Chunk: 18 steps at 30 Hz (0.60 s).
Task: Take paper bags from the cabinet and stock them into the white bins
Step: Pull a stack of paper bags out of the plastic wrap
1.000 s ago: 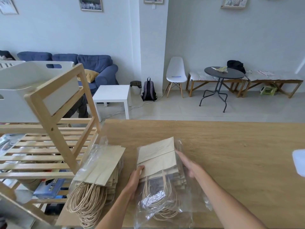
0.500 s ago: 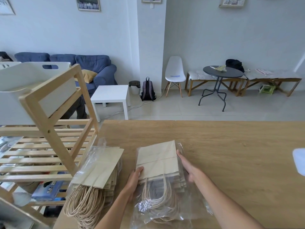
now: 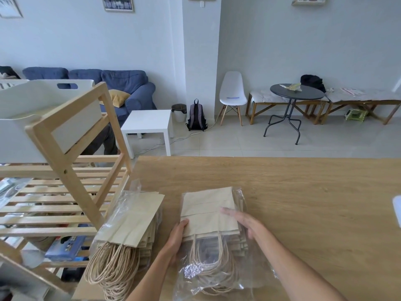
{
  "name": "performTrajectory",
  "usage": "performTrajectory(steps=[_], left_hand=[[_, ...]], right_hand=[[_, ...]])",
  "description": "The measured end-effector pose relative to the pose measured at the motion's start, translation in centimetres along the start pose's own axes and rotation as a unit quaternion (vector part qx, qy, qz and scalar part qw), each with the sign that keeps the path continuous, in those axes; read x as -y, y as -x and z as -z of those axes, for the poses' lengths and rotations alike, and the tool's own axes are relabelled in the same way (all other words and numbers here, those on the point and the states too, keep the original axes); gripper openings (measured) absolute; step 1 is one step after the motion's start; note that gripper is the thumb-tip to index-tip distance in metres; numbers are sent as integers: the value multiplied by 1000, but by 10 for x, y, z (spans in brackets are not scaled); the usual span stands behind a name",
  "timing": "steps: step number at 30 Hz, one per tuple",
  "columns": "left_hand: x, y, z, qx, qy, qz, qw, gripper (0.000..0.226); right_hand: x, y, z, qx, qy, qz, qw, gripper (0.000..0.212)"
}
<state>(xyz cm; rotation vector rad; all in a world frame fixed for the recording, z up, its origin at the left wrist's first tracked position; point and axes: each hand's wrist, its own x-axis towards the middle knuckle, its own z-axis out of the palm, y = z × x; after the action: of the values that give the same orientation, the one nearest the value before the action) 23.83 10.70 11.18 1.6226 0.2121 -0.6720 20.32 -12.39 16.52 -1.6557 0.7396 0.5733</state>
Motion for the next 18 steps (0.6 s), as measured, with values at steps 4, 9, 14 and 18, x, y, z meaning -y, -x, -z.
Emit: performTrajectory(steps=[4,9,14,18], left_hand=[[-7,5,2,34,33,9,999,37],[-5,6,14,72,81,60,992,46],[-3,4,19,78,92,67,991,39],[-3,-4,26,92,99,42,990,40]], right_hand=[[-14,-9,5,-19,-45,-11,999,106],[-33,-26,1,45,-79,-47,995,91],[-67,-72,14,61,-121,-8,991,105],[-43,29,3,21,-154,65,986,81]])
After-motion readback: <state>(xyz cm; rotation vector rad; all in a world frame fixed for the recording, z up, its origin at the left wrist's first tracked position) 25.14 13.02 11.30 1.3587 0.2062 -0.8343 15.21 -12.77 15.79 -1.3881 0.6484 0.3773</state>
